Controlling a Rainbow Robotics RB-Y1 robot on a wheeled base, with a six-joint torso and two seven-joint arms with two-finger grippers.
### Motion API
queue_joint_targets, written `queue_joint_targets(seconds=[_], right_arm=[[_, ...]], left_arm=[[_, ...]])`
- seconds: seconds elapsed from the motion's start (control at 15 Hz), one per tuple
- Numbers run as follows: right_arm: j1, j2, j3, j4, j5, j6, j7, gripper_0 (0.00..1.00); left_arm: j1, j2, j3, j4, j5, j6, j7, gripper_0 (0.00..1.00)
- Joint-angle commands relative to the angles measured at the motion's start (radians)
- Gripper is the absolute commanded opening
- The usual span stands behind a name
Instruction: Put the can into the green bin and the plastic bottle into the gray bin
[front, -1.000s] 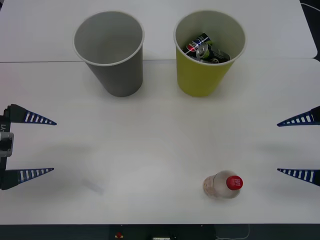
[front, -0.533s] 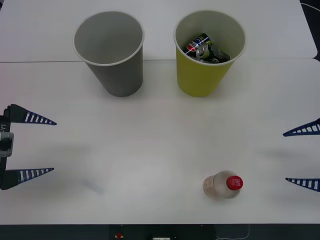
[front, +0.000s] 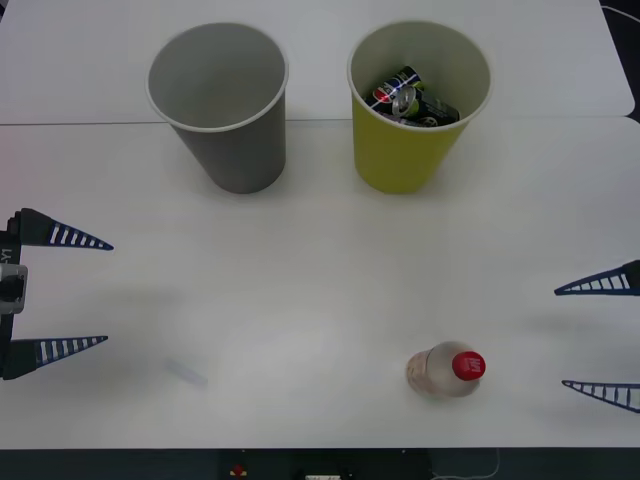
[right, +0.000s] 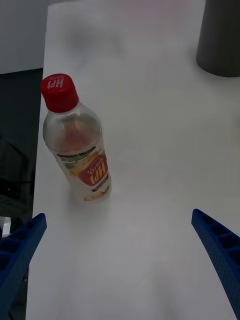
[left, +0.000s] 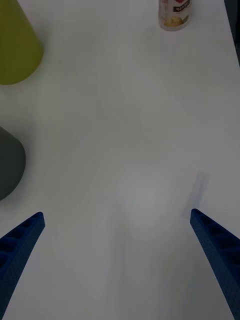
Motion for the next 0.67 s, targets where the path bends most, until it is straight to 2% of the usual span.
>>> queue_joint_targets(seconds=[0.07,0.27,0.47,0.67], right_arm=[[-0.006,0.004,0.056,0.049,-0.053,0.0,0.093,1.0],[-0.041,0.024,0.136,0.129,-0.113,-0.017,0.191,1.0],[-0.095,0.081,0.173,0.227,-0.116,-0.092,0.222,1.0],[-0.127,0.122,0.213,0.287,-0.115,-0.114,0.242,1.0]], left_arm=[[0.0,0.0,0.0,0.0,0.0,0.0,0.0,1.0],[0.0,0.0,0.0,0.0,0.0,0.0,0.0,1.0],[0.0,0.0,0.0,0.0,0.0,0.0,0.0,1.0],[0.0,0.0,0.0,0.0,0.0,0.0,0.0,1.0]])
